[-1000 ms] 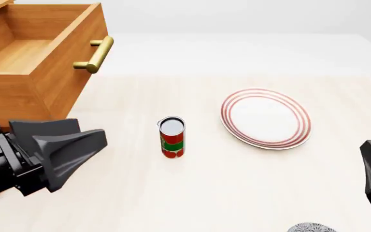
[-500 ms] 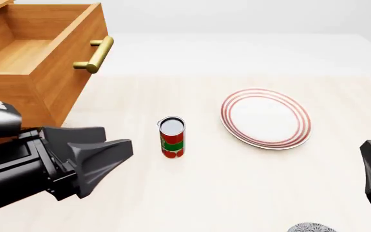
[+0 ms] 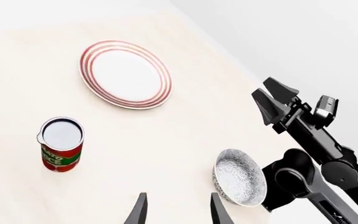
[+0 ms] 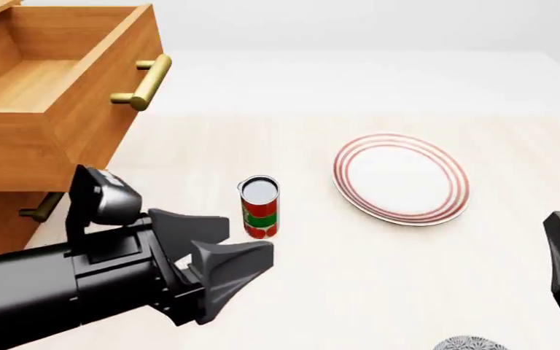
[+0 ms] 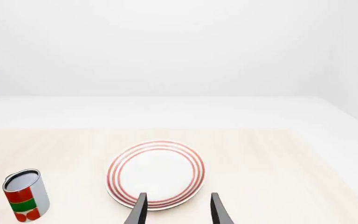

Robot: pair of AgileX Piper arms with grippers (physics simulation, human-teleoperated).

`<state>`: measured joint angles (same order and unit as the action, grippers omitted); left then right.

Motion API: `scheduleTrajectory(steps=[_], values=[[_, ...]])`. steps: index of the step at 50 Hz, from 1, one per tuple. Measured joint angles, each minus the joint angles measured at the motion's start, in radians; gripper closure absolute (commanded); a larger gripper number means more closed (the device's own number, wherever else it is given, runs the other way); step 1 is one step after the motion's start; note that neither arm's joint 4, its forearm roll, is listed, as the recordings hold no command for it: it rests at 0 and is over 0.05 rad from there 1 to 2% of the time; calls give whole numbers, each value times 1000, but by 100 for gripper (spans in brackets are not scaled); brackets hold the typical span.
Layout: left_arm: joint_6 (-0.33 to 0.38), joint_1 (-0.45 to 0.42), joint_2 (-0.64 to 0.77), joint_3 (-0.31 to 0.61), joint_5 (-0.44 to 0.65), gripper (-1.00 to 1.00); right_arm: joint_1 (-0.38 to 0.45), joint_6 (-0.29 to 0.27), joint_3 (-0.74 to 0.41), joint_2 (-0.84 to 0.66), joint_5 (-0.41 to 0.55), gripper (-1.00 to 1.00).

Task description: Put the bowl in the top drawer of the cabinet.

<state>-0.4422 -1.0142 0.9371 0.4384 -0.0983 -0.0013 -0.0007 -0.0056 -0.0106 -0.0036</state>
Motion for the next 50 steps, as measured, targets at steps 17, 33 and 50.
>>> scheduleTrajectory(steps=[17,33,50], values=[[-35,-49,105,13,-65,-100,0,0,0,0,0,-100],[-81,-83,170,30,-92,-100,0,0,0,0,0,-100],[-131,-124,264,59,-137,-100,0,0,0,0,0,-100]])
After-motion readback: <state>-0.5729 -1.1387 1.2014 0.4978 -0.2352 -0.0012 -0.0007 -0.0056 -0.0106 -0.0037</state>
